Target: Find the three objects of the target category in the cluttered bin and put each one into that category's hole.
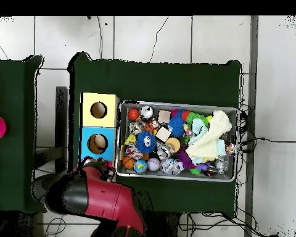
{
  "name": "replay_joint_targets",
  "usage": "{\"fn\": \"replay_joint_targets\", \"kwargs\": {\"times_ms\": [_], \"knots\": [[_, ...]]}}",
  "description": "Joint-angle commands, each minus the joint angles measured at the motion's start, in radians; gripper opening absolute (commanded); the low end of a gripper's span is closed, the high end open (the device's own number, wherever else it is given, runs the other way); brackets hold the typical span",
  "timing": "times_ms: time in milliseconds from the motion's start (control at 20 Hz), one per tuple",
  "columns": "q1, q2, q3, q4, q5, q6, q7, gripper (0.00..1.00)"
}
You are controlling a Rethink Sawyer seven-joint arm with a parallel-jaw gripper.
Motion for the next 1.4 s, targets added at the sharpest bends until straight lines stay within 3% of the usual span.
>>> {"fn": "replay_joint_targets", "kwargs": {"times_ms": [50, 550, 1050, 1400], "knots": [[-0.05, 0.066, 0.079, -0.019, 0.043, -0.001, 0.204, 0.0], [-0.102, 0.1, 0.145, 0.039, 0.023, -0.123, 0.185, 0.0], [-0.047, 0.099, 0.161, 0.101, 0.051, -0.182, 0.26, 0.0], [-0.065, 0.091, 0.193, 0.144, 0.057, -0.221, 0.259, 0.0]]}}
